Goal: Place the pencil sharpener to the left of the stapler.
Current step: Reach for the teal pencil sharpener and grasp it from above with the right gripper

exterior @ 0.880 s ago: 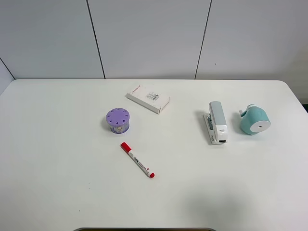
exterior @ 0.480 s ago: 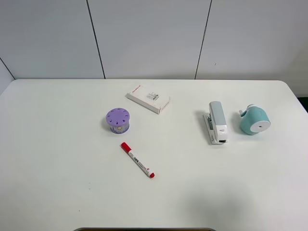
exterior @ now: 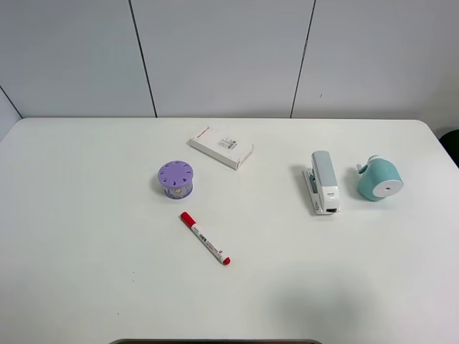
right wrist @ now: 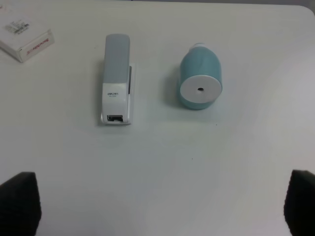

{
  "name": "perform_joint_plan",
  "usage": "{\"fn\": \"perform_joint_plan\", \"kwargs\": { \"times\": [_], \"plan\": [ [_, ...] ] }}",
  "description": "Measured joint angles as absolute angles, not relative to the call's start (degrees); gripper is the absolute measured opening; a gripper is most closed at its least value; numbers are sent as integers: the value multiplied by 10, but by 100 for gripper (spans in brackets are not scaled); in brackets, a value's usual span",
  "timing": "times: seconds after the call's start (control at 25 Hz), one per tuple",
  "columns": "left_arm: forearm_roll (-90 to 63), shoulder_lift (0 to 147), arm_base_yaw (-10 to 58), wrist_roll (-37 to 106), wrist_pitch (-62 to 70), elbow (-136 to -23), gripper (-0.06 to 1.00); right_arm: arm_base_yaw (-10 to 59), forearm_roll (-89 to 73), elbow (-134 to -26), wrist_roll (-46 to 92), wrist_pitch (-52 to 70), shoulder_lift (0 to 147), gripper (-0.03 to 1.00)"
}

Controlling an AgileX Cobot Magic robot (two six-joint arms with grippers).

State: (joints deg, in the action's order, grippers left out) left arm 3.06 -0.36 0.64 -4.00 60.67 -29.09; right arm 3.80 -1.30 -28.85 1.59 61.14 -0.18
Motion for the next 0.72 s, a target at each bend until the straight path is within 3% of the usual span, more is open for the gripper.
{"fn": "perform_joint_plan", "kwargs": {
  "times": [0.44, 0.72],
  "plan": [
    [31, -4, 6, -40, 607, -291, 95, 38, -12, -297, 12, 613, -2, 99],
    [31, -4, 6, -40, 607, -291, 95, 38, 24, -418, 0, 648, 119, 99]
  ]
}}
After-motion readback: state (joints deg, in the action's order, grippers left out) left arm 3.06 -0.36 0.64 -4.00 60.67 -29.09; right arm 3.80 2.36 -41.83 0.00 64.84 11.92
